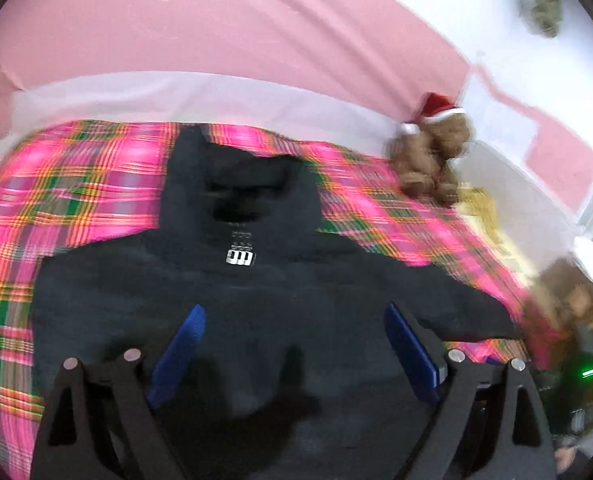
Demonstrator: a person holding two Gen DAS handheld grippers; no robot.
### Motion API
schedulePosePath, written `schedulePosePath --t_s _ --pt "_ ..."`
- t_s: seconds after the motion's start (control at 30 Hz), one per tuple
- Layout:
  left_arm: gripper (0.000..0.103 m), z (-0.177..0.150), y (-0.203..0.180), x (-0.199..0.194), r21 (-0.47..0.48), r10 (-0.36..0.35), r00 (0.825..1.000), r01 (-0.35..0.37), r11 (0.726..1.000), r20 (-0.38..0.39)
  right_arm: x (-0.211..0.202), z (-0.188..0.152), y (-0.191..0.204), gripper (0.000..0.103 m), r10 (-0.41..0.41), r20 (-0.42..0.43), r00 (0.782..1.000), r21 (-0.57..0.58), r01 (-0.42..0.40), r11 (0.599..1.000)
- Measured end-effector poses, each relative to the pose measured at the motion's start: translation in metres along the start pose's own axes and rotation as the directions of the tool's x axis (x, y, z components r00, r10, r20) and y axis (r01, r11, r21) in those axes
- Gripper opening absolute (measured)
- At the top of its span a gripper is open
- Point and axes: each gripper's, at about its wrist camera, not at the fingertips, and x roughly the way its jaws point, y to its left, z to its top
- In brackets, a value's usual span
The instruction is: Fold large clothes
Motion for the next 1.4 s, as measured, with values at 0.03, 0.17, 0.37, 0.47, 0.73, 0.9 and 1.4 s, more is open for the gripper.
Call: schedulePosePath --t_s 0.03,0.17,0.37,0.47,0.73,0.9,1.4 --pt "0.092 0.002 0.017 0.005 -0.006 0.047 0.999 -0.047 0.999 -0.004 0.007 0.006 0.005 0.072 0.015 -0.002 1.0 -0.011 -0.015 1.0" --pt "0.088 0.004 0.079 0.033 -0.056 0.213 0.976 -0.216 0.975 -0.053 0.044 0.027 0.023 0.047 0.044 -0.054 0.998 -0.023 -0.045 0.999" --pt "0.083 -0.03 0.146 0.062 -0.206 0.281 0.95 -0.305 0.93 -0.14 0.116 0.055 0.041 0.046 0.018 -0.135 0.991 -0.048 -0.025 0.999" --pt "0.083 -0.037 0.145 0.06 -0.214 0.281 0.952 -0.301 0.929 -0.119 0.146 0.059 0.037 0.046 0.024 -0.152 0.988 -0.039 -0.03 0.999" --pt "0.082 -0.013 0.138 0.03 -0.15 0.308 0.95 -0.314 0.938 -0.058 0.123 0.079 0.029 0.046 0.03 -0.1 0.995 -0.017 -0.032 0.999" --pt "0.082 -0.002 0.16 0.064 -0.153 0.366 0.923 -0.38 0.912 -0.116 0.136 0.101 0.029 0.046 0.014 -0.088 0.996 -0.028 -0.017 0.999" --pt "0.084 -0.011 0.149 0.064 -0.151 0.396 0.908 -0.414 0.897 -0.138 0.165 0.088 0.017 0.046 0.003 -0.165 0.986 0.004 -0.002 1.0"
